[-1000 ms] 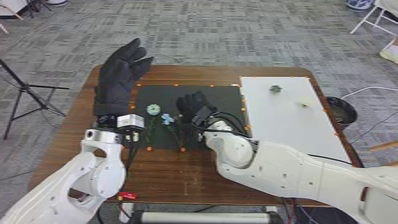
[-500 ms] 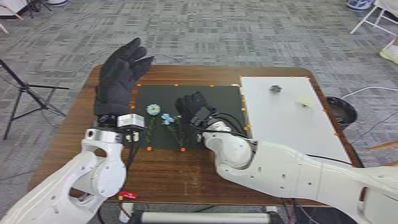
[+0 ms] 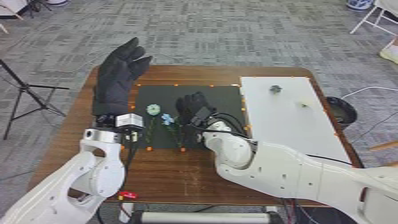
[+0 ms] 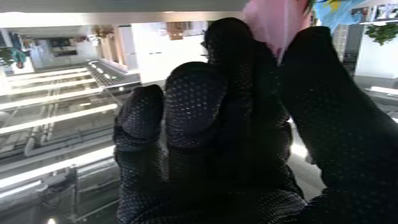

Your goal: Arrange flowers

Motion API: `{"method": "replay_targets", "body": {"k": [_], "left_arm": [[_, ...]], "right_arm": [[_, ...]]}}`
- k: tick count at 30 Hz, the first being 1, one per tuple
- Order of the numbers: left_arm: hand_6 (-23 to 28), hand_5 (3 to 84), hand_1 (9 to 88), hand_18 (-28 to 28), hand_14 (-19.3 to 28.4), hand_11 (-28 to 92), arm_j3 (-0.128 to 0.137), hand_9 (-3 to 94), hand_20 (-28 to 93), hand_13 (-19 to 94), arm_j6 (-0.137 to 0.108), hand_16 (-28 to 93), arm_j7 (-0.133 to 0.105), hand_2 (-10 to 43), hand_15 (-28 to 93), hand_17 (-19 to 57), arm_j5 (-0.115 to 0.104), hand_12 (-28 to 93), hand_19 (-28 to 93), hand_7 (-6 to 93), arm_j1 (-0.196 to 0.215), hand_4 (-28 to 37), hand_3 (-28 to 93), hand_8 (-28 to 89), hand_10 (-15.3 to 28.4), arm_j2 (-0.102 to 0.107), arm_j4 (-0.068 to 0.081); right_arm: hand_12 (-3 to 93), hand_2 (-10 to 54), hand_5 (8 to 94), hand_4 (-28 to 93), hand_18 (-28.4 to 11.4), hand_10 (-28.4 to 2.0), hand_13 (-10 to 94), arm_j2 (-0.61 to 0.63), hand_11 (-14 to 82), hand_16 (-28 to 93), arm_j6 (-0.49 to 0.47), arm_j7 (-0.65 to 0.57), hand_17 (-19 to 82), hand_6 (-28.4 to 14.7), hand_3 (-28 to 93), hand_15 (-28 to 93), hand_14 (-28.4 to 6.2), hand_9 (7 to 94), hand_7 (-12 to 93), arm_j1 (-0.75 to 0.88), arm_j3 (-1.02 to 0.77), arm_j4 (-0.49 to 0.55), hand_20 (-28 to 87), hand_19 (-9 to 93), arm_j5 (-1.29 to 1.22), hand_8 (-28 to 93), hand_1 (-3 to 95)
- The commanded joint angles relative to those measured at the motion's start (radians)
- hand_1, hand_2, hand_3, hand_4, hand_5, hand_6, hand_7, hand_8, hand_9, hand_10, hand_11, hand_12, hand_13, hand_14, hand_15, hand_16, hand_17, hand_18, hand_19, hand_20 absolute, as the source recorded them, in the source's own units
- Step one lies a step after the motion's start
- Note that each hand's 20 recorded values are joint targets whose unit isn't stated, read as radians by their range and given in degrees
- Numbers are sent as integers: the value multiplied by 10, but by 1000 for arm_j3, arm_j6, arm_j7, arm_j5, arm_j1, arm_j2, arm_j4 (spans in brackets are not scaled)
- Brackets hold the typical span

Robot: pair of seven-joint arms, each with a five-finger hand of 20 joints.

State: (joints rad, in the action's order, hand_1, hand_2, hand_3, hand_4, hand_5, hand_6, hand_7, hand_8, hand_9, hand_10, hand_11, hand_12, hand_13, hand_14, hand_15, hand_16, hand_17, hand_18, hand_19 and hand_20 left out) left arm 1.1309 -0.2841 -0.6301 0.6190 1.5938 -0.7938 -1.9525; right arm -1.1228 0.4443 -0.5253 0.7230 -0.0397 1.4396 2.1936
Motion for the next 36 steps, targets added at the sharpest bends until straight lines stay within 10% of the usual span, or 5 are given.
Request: {"method": "replay_targets", "body": {"k": [1,18,36], "left_arm": [[22,330,291,204,147,293,4,286,187,254,7,48,-3,-29,386,-75,4,202,413,241,2,-235,706,-103,123,-11,-5],[22,330,290,204,147,294,27,286,187,254,-5,48,-2,-29,387,-75,2,202,414,241,36,-235,708,-103,124,-8,-18],[21,331,290,204,147,296,109,287,187,255,-51,48,15,-29,388,-75,3,201,415,245,162,-236,708,-104,125,7,-57]], "right_arm": [[480,-95,645,-283,-179,-56,663,-6,243,347,29,-15,307,14,712,672,-44,751,454,-2,-3,-1,514,792,16,69,440],[329,-95,382,-283,-177,-142,503,113,515,312,5,-40,238,-58,810,787,-93,399,421,17,-110,125,517,801,4,-162,340],[268,-95,286,-283,-191,-168,203,638,217,190,-114,-168,123,-90,740,672,-148,265,241,183,-422,160,456,693,-34,-92,284]]}}
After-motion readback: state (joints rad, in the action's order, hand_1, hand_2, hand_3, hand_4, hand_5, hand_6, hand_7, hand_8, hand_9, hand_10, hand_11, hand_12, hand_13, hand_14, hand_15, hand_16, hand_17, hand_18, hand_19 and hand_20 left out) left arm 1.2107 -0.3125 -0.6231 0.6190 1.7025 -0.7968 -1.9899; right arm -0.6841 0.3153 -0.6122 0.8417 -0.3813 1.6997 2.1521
